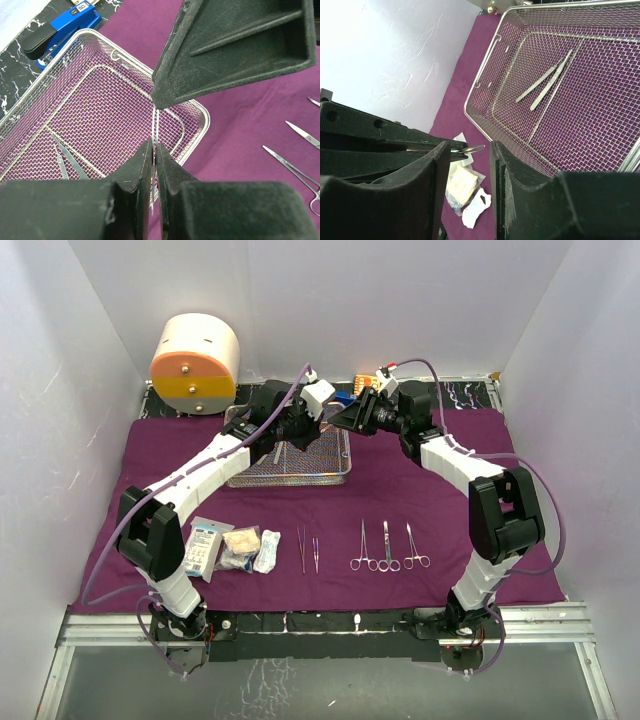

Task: Open and lay out the surgical kit
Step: Place the medical item in the surgical kit.

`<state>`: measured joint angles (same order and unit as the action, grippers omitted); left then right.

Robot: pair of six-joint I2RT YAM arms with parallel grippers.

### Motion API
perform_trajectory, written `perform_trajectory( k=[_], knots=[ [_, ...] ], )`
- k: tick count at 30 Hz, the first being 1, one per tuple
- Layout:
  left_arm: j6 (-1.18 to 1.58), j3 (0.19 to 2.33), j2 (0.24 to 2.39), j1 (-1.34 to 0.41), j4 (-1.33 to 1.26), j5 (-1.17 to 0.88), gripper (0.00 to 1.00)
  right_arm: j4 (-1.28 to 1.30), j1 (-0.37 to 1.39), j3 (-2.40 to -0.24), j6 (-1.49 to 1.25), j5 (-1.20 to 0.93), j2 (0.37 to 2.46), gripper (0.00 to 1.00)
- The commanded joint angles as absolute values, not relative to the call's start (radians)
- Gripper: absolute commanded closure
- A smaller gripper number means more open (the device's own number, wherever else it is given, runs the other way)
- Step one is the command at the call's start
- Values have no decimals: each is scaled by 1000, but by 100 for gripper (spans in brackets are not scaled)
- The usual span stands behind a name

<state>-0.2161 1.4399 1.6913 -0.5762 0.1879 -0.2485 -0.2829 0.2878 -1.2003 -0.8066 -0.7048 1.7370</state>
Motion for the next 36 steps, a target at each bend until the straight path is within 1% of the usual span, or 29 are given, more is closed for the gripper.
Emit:
perform_trajectory(
  k=[1,10,17,22,29,33,36],
  knots=[
    [-208,1445,1624,-581,189,-272,100,-342,287,-1222,-802,-713,1735,67],
    [-208,1443,1628,-580,187,-277,100,-349,285,-1229,-813,-727,1769,76],
    [-209,1442,1632,-582,188,-282,100,-373,286,-1229,-830,-742,1777,79],
    [-211,1439,1637,-582,186,-282,100,-395,287,-1227,-846,-760,1782,83],
    [-212,1437,1640,-583,183,-285,100,-399,286,-1226,-846,-762,1784,92],
    [-212,1429,1637,-583,184,-292,100,-397,285,-1224,-846,-761,1784,100],
    [-221,1417,1629,-583,188,-309,100,-394,280,-1220,-829,-766,1780,100]
  ],
)
